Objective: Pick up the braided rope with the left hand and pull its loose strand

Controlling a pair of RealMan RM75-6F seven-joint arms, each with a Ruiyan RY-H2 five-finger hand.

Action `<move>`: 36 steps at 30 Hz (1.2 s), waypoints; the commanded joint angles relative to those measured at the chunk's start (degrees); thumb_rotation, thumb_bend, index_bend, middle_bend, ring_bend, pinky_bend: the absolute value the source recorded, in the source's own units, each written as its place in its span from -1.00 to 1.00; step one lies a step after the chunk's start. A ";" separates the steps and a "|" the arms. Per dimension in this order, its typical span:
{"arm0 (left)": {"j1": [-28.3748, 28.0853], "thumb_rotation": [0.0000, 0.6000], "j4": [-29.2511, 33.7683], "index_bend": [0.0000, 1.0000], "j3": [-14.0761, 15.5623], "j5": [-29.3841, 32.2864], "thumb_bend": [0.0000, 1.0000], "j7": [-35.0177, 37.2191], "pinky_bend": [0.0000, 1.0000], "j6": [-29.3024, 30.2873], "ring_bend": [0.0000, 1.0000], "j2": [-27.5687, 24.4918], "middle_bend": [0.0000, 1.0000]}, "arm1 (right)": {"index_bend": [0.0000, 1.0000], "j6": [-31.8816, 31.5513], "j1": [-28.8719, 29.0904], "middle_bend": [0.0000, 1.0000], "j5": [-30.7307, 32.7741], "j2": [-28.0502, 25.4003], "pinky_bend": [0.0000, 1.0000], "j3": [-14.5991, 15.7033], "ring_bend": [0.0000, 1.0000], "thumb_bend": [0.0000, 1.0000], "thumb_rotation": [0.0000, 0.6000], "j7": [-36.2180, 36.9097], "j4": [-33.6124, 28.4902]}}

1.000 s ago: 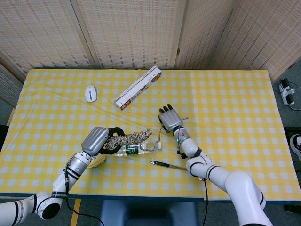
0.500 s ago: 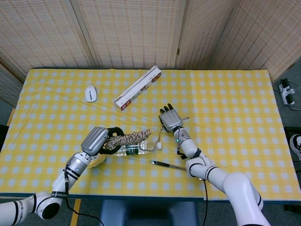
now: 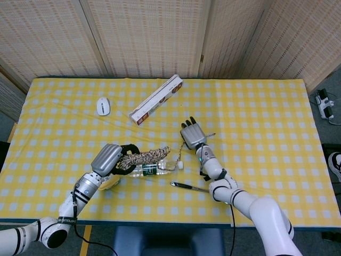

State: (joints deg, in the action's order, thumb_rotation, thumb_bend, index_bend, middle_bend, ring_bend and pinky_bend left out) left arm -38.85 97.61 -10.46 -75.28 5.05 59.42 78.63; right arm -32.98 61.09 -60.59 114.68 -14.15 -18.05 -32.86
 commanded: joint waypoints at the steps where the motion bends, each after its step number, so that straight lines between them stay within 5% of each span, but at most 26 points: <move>1: 0.05 1.00 -0.08 0.45 -0.05 0.02 0.46 0.17 0.42 0.04 0.32 0.00 0.40 | 0.16 -0.28 -0.03 -0.49 -0.26 0.23 -1.00 -0.18 -0.73 -0.04 1.00 0.16 0.28; 18: 0.32 1.00 0.86 0.45 -2.37 0.09 0.45 3.95 0.42 1.49 0.32 -0.86 0.40 | 0.30 -9.94 -2.53 -0.37 -3.63 -1.71 -1.00 -1.95 -0.58 -0.04 1.00 2.35 -3.04; 26: -0.90 1.00 2.37 0.45 -3.59 0.60 0.45 4.61 0.42 0.37 0.32 -0.96 0.40 | 0.35 -20.98 -6.23 -0.31 -4.13 -9.35 -0.98 -6.21 -0.52 -0.04 1.00 4.49 -19.15; 36: -4.57 1.00 4.32 0.45 -4.23 2.97 0.45 -4.12 0.42 -1.89 0.32 1.32 0.40 | 0.42 -27.39 -8.01 -0.21 -1.57 -17.42 -0.69 -10.33 -0.34 -0.04 1.00 -2.10 -41.78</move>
State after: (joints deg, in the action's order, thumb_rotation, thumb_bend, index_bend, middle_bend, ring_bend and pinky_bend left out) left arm -42.31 101.61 -14.52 -73.53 3.70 58.25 79.19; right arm -57.85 53.93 -63.42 100.23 -22.61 -17.60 -68.98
